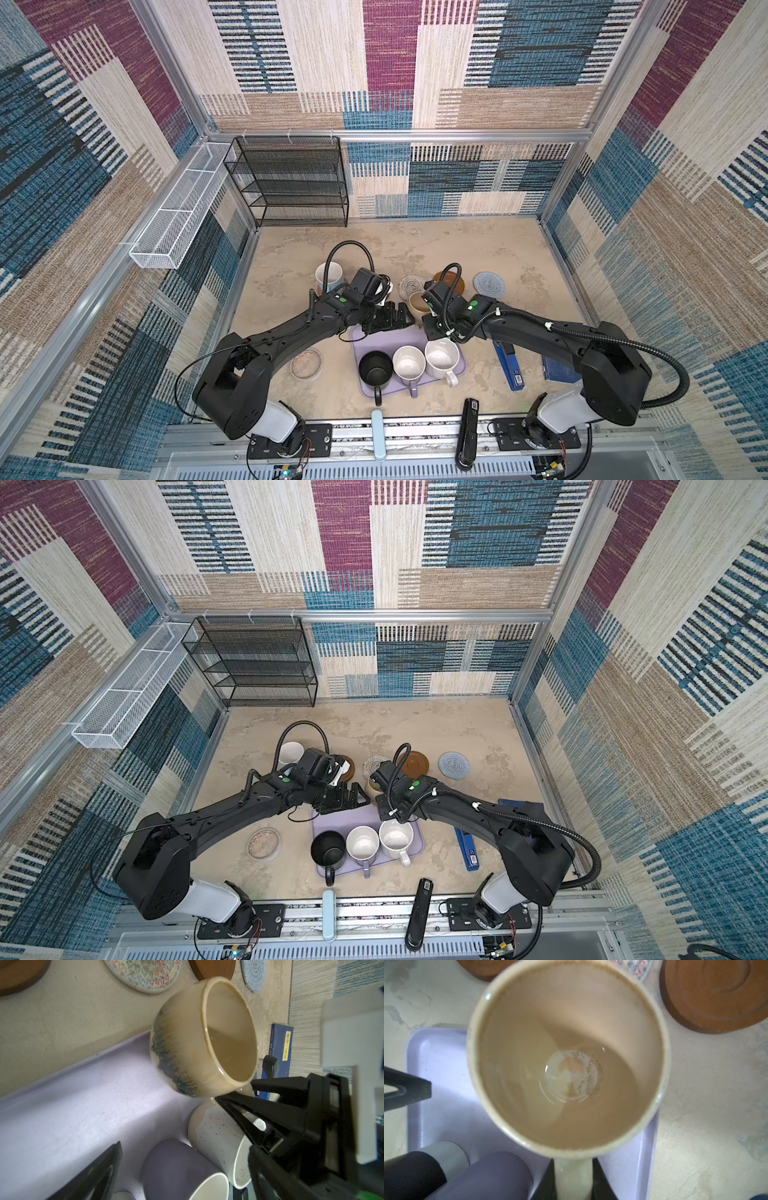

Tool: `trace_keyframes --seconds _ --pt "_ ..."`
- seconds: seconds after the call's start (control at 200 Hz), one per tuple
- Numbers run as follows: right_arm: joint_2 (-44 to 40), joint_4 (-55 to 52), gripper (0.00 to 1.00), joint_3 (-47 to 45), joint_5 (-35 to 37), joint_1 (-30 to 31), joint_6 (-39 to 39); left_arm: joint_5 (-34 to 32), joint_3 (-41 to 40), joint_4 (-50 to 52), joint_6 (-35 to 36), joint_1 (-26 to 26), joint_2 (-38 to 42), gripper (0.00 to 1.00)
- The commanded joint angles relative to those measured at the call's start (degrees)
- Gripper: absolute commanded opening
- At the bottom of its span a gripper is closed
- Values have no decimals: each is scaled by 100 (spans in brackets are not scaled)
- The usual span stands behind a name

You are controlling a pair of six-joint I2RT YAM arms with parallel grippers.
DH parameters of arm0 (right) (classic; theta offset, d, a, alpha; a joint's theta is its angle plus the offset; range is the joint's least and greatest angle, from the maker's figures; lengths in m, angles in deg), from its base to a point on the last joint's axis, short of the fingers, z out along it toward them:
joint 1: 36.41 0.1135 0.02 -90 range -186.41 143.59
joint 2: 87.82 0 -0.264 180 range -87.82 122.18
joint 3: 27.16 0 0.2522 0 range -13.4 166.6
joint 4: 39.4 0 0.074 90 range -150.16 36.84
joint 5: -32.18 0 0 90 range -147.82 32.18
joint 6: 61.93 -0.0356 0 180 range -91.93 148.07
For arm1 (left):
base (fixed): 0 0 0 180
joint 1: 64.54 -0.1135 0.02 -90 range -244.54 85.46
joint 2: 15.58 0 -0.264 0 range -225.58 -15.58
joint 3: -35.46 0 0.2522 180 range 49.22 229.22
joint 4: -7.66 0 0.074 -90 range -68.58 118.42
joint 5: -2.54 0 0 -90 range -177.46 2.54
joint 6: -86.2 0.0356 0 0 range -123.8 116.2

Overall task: Place cups on coasters
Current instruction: Pick up the cup from the tray, then place the cup on the coaster.

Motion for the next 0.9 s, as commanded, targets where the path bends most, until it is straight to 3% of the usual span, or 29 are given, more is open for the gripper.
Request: trace_keyframes --seconds 0.0,0.336,0.646,0.897 --pt "-94 502 0 123 204 -1 88 -134 71 62 124 5 126 97" --pt "-364 454 0 254 192 3 43 -245 121 93 11 2 539 96" --pt "-509 406 0 533 192 12 -43 -732 245 521 -59 -47 1306 96" --pt "130 466 0 1520 328 107 -169 -834 605 1469 181 -610 1769 99"
